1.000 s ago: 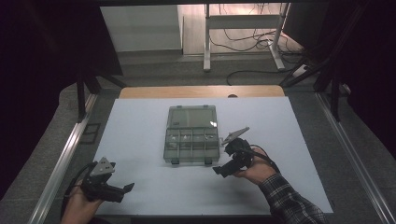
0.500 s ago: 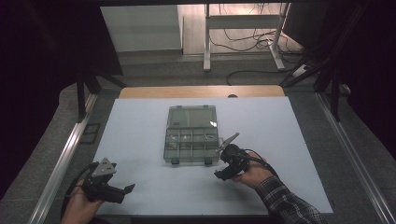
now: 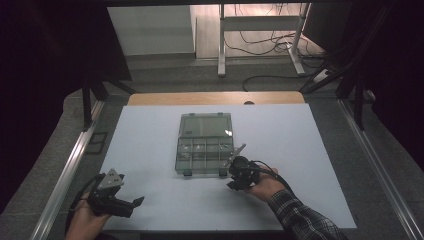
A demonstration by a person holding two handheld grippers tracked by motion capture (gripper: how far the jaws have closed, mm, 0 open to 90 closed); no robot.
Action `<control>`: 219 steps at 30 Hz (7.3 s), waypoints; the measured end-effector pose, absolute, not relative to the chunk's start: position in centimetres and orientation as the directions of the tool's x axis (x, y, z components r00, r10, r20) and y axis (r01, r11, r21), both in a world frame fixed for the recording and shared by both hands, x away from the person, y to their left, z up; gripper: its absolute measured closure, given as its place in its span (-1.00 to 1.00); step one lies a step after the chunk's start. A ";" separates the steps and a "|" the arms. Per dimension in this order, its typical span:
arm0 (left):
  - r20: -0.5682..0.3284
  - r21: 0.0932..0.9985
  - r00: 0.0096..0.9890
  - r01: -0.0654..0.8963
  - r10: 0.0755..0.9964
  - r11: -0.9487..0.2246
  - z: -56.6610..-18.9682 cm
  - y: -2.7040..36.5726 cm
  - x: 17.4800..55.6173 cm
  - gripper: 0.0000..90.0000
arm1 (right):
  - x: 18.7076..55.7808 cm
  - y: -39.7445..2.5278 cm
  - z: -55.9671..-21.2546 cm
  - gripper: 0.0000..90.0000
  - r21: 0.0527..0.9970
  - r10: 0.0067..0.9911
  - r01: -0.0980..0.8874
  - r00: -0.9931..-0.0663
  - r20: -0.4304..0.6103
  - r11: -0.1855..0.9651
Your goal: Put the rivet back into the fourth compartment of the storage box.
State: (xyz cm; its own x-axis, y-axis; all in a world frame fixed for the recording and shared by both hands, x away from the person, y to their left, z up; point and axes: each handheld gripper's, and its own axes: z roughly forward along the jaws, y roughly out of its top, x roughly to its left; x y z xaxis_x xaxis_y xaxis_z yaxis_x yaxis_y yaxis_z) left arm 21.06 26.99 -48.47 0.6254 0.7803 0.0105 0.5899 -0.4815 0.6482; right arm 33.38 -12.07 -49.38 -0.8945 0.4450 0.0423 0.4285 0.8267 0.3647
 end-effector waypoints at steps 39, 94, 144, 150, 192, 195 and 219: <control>0.011 0.654 0.625 0.586 0.781 -0.479 -48.4 27.1 21.0 -1.00 | 33.2 -13.6 -46.6 0.79 0.491 0.434 0.410 -0.898 0.070 0.769; -0.023 0.695 0.638 0.563 0.770 -0.446 -48.1 27.2 21.0 -1.00 | 40.1 -14.7 -43.5 0.78 0.682 0.598 0.501 -0.793 0.114 0.534; -0.006 0.680 0.641 0.565 0.768 -0.467 -48.2 27.2 20.9 -1.00 | 39.0 -14.9 -44.1 0.27 0.665 0.603 0.528 -0.784 0.144 0.527; -0.005 0.681 0.642 0.564 0.767 -0.468 -48.2 27.1 20.9 -1.00 | 37.8 -16.1 -43.6 0.18 0.674 0.601 0.524 -0.786 0.147 0.521; -0.007 0.683 0.639 0.565 0.769 -0.463 -48.1 27.1 20.9 -1.00 | 31.6 -22.6 -43.4 -0.84 0.696 0.641 0.489 -0.766 0.054 0.526; -0.006 0.682 0.638 0.566 0.770 -0.463 -48.1 27.1 20.9 -1.00 | 31.3 -23.0 -43.6 -0.87 0.695 0.649 0.492 -0.759 0.048 0.524; 0.002 0.678 0.632 0.569 0.775 -0.466 -48.1 27.2 20.8 -1.00 | 29.0 -27.2 -44.3 -0.98 0.714 0.729 0.537 -0.682 0.054 0.450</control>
